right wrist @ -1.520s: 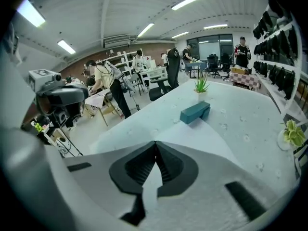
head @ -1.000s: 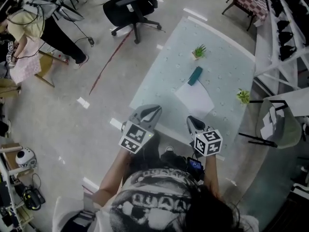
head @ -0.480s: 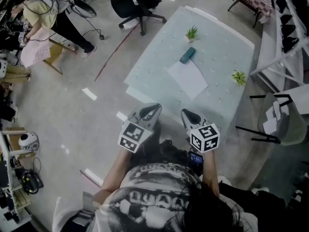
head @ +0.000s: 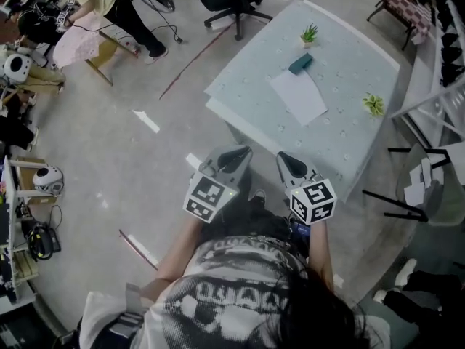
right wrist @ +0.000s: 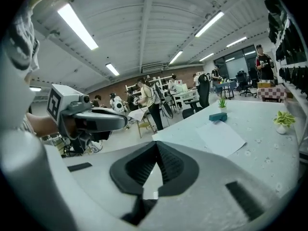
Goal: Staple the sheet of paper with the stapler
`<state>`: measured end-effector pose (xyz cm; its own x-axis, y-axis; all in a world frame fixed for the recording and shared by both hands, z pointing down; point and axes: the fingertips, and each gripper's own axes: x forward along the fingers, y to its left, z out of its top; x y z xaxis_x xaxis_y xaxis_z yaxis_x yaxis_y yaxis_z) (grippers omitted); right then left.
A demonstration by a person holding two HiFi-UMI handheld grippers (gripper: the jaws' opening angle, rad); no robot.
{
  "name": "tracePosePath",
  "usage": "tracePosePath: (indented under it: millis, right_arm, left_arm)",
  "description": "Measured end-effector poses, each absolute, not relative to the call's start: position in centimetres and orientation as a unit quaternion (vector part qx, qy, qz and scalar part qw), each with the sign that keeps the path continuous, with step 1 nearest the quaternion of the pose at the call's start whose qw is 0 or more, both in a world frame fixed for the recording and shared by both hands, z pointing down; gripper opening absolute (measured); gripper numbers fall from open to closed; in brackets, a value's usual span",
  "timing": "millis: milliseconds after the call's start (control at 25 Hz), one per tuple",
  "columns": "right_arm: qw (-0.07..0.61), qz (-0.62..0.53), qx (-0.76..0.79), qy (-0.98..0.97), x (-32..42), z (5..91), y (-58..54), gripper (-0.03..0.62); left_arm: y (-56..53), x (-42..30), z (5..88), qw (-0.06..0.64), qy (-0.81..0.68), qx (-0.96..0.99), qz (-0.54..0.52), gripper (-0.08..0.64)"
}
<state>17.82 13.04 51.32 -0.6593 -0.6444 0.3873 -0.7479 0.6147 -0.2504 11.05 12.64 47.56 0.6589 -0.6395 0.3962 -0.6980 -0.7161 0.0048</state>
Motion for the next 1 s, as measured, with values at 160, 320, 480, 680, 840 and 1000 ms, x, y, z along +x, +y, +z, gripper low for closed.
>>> tracePosePath:
  millis: [160, 320, 480, 680, 840, 1000]
  right_arm:
    - [0.132, 0.187, 0.38, -0.896, 17.0, 50.6, 14.3, -0.015]
    - [0.129, 0.176, 0.373, -0.902, 16.8, 50.1, 15.2, -0.014]
    - [0.128, 0.167, 0.37, -0.905, 16.7, 50.0, 15.8, -0.012]
    - [0.118, 0.158, 0.37, -0.908, 16.4, 49.3, 16.1, -0.011]
    - [0.117, 0.154, 0.369, -0.909, 16.4, 48.9, 16.5, -0.011]
    - [0.117, 0.153, 0.373, -0.907, 17.4, 49.2, 16.6, -0.009]
  left_arm:
    - [14.1, 10.4, 47.2, 0.08, -0.376, 0.904, 0.188, 0.012]
    - [15.2, 10.5, 46.7, 0.073, -0.376, 0.905, 0.185, 0.012]
    - [16.1, 10.5, 46.5, 0.068, -0.381, 0.904, 0.183, 0.012]
    - [16.9, 10.6, 46.4, 0.068, -0.38, 0.904, 0.184, 0.012]
    - [17.2, 10.7, 46.1, 0.066, -0.38, 0.905, 0.183, 0.012]
    - [17.2, 11.7, 46.2, 0.065, -0.377, 0.906, 0.18, 0.012]
